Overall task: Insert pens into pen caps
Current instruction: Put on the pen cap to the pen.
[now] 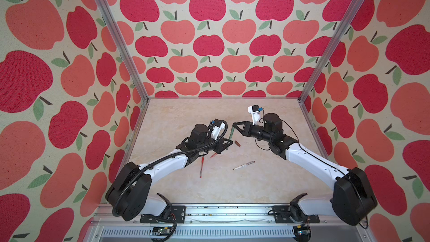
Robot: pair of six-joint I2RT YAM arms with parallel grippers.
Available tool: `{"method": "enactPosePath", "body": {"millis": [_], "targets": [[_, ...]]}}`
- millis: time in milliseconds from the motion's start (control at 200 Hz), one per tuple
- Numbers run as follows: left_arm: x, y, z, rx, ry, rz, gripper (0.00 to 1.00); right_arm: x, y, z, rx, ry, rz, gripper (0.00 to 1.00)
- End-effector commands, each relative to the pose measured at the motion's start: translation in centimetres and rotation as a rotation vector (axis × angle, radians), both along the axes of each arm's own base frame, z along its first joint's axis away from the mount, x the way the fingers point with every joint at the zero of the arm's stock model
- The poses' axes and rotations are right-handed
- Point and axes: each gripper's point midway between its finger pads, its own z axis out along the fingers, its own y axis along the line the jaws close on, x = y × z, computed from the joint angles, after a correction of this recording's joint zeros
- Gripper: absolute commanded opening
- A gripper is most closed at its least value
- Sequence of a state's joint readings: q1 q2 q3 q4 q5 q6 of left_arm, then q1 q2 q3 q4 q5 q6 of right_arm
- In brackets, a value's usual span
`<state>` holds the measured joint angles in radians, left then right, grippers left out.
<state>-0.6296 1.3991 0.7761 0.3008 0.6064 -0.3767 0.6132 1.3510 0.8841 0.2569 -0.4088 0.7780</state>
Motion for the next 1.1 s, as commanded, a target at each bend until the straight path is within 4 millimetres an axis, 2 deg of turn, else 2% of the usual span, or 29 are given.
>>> {"method": "enactPosePath", "body": {"millis": [0, 195, 420, 825, 1096], "targets": [[3.4, 0.4, 9.7, -0.134, -0.319, 0.068, 0.00, -5.4, 1.5, -6.5, -0.119, 0.198, 0.192, 0.05], [4.0, 0.4, 11.3, -0.150, -0.366, 0.072, 0.00, -6.5, 1.8, -8.1, -0.147, 0.221, 0.200, 0.05], [4.4, 0.2, 12.1, -0.159, -0.386, 0.063, 0.00, -7.8, 2.1, -10.0, -0.181, 0.248, 0.214, 0.05], [5.3, 0.4, 13.1, -0.177, -0.418, 0.066, 0.00, -8.9, 2.0, -12.5, -0.221, 0.294, 0.209, 0.05], [6.3, 0.7, 13.9, -0.193, -0.440, 0.072, 0.00, -9.2, 1.5, -13.3, -0.250, 0.308, 0.204, 0.05]]}}
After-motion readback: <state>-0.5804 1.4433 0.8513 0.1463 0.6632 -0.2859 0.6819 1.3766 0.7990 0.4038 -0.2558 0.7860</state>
